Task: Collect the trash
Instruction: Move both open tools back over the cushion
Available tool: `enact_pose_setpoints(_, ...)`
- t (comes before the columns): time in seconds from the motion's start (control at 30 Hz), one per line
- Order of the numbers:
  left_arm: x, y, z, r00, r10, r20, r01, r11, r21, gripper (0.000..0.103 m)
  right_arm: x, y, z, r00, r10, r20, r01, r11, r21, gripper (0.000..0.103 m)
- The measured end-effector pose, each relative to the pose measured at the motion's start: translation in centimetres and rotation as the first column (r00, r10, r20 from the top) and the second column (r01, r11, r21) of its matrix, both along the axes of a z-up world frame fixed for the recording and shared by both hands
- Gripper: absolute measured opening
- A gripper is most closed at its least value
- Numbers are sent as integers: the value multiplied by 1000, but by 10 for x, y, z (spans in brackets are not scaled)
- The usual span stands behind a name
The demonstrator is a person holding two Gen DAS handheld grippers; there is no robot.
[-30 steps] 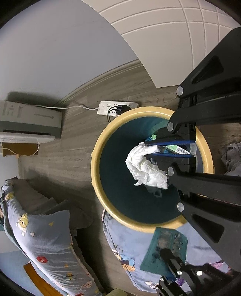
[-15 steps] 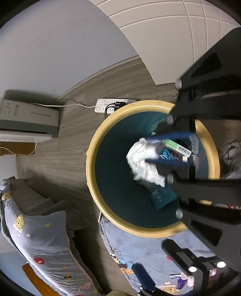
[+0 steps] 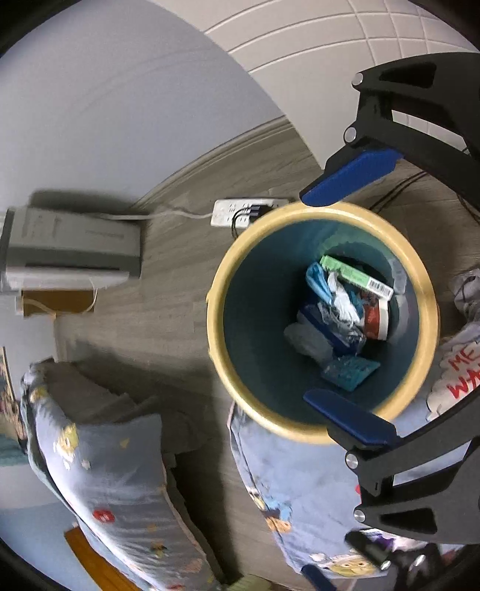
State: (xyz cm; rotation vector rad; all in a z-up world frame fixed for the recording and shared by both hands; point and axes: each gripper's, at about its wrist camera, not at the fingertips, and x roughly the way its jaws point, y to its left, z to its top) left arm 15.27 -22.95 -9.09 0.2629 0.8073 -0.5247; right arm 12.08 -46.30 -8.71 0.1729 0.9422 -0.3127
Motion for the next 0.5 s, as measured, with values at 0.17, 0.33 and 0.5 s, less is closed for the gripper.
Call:
enact_pose_setpoints(0.17,-8,66,22,995,101,26,-101,995,-2,97,11,54,16,991,132,5,-131,989,-63,97)
enact_pose_setpoints(0.33,-20,140,32,972,231,42,-232,972,38,97,12,109,31,967,253,19,-250,964,-93,97)
enact_pose_setpoints(0.5,-38,199,40,944,326,50,-328,943,61,97,7,167,29,925,380,-1,-378,918,-119,97)
